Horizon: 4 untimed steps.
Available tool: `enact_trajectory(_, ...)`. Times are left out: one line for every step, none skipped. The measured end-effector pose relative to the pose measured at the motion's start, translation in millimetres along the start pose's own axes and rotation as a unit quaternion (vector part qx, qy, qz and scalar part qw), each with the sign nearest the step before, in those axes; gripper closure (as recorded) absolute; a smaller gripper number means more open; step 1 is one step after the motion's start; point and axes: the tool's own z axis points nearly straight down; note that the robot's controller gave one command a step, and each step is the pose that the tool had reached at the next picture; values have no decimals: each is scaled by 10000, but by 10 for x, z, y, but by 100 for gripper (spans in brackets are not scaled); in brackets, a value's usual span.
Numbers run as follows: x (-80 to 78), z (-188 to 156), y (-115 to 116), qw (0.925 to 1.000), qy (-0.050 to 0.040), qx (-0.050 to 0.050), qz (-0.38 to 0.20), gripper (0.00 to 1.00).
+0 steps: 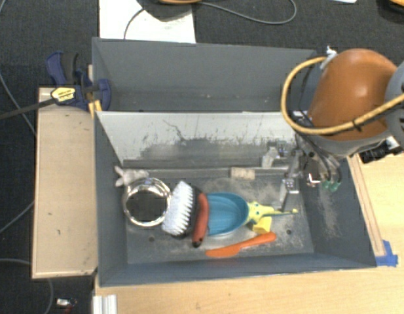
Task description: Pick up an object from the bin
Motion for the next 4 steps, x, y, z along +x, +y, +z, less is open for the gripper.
enact_trajectory(-14,-40,0,10000,-38,0,0,0)
enact_trajectory(71,575,136,9994,-40,2,-358,0)
enact_trajectory(103,1101,152,9985,-58,-3,539,0)
enact_trajectory(218,1371,376,9937,-42,-4,1122,0)
